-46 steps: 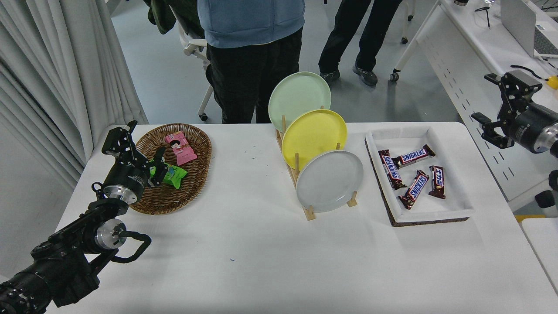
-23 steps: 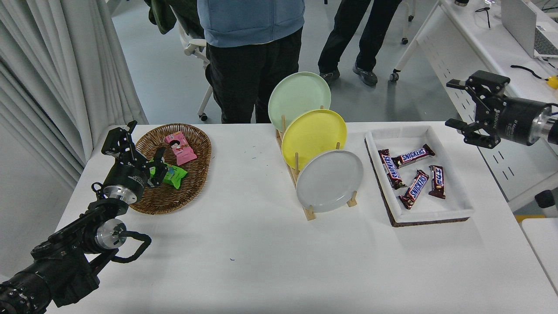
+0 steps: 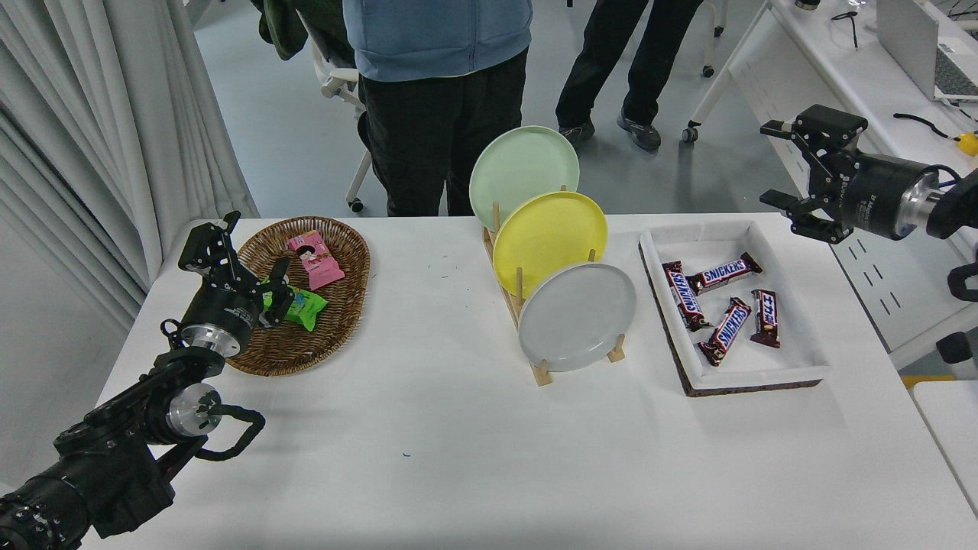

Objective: Place the plate on the table

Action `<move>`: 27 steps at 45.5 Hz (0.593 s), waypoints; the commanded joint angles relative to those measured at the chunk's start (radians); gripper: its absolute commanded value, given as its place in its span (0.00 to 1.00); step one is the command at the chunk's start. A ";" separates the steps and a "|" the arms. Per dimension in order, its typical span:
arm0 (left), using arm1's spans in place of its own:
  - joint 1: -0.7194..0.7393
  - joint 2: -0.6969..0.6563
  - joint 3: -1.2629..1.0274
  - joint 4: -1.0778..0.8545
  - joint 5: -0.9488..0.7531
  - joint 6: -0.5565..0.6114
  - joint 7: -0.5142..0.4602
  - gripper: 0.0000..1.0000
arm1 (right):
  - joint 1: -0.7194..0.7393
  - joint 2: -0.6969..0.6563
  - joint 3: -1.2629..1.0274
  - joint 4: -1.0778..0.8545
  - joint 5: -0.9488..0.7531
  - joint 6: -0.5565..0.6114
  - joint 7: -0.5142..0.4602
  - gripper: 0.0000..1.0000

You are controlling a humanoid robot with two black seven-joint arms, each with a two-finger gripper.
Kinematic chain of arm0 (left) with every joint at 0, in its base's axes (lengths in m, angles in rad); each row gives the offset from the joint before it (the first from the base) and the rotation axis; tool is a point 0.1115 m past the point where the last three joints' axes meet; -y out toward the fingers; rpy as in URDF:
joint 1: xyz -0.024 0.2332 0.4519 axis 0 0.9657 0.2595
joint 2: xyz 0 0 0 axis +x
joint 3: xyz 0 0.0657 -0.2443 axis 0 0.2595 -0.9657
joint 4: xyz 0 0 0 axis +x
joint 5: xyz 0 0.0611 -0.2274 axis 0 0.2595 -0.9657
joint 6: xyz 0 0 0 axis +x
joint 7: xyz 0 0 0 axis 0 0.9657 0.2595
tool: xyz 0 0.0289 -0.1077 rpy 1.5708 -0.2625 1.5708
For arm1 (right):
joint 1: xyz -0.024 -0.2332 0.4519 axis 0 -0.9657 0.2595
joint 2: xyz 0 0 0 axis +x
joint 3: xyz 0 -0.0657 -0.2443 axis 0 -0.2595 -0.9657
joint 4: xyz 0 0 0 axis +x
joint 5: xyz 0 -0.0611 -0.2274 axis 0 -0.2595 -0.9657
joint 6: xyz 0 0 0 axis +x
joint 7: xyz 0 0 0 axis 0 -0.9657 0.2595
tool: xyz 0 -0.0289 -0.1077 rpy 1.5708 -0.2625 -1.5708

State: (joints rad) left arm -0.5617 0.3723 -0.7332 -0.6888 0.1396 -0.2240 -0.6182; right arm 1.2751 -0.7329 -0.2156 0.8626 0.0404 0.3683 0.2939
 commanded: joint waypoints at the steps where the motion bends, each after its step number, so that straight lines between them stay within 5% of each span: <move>1: 0.000 0.000 0.000 0.000 0.000 0.000 0.000 1.00 | 0.000 0.021 -0.070 0.098 0.180 -0.152 -0.002 1.00; 14: -0.001 -0.001 0.000 0.000 0.000 0.000 0.000 1.00 | -0.019 0.124 -0.107 0.104 0.222 -0.253 -0.004 1.00; 27: 0.000 0.000 0.000 0.000 0.000 0.000 0.000 1.00 | 0.093 0.053 -0.234 0.328 0.240 -0.333 -0.056 1.00</move>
State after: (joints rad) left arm -0.5616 0.3726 -0.7332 -0.6888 0.1396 -0.2240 -0.6182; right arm 1.2947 -0.6418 -0.3470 1.0352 0.2545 0.0842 0.2730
